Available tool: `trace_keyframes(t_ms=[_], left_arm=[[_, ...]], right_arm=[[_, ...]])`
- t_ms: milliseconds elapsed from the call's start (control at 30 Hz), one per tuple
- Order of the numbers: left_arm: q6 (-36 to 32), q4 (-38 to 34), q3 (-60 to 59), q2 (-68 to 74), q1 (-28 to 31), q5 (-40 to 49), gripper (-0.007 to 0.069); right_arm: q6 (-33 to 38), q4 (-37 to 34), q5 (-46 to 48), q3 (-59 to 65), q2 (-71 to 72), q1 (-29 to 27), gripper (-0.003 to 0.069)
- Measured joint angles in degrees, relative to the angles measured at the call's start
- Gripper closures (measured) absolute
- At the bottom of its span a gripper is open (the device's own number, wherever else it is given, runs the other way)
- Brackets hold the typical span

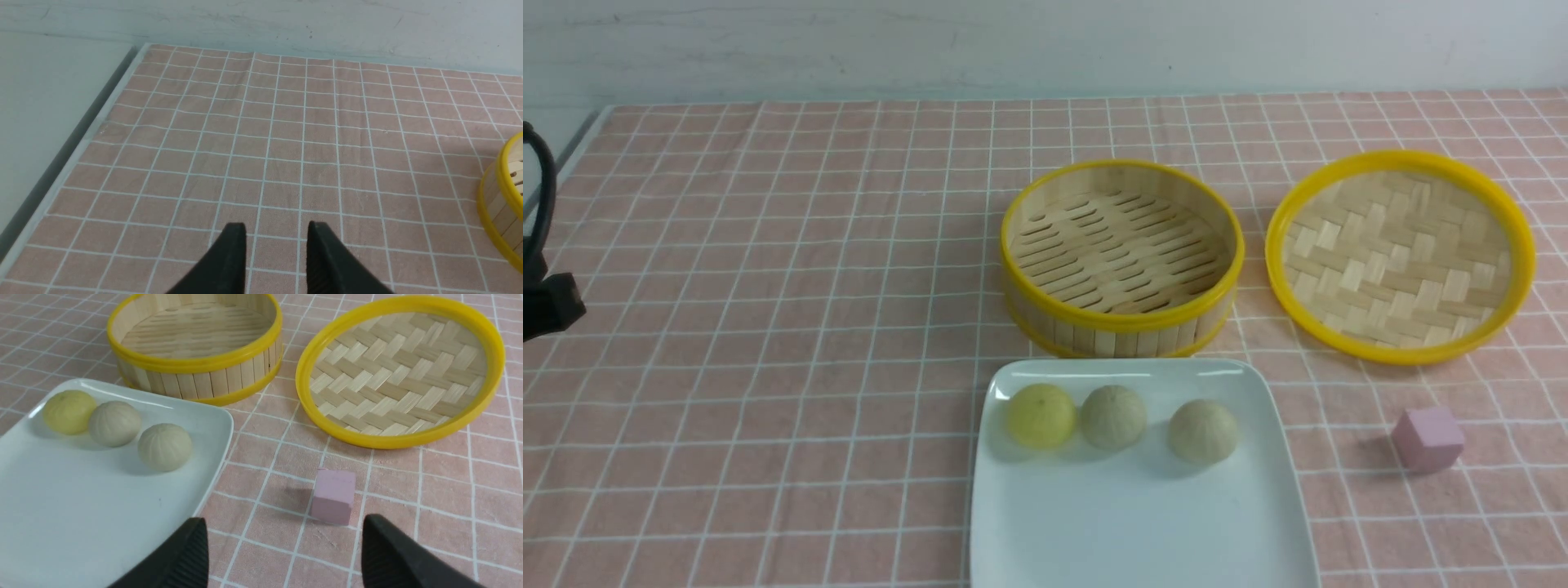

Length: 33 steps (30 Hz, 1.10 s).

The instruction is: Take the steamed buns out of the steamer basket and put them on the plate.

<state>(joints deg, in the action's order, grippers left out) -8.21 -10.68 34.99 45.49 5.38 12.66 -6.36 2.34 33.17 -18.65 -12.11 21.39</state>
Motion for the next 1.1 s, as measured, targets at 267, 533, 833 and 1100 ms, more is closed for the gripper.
trace_keyframes(t_ms=[267, 533, 833, 1100], left_arm=[[0.00, 0.00, 0.00, 0.00, 0.00, -0.17, 0.0382], [0.05, 0.00, 0.00, 0.00, 0.00, -0.17, 0.0382], [0.05, 0.00, 0.00, 0.00, 0.00, 0.05, 0.0382], [0.05, 0.00, 0.00, 0.00, 0.00, 0.10, 0.0382]], right_arm=[[0.00, 0.23, 0.56, 0.00, 0.00, 0.00, 0.0164], [0.00, 0.23, 0.56, 0.00, 0.00, 0.00, 0.0164], [-0.05, 0.49, 0.28, 1.25, 0.00, 0.00, 0.0164], [-0.05, 0.93, -1.97, 9.14, 0.00, 0.00, 0.0164]])
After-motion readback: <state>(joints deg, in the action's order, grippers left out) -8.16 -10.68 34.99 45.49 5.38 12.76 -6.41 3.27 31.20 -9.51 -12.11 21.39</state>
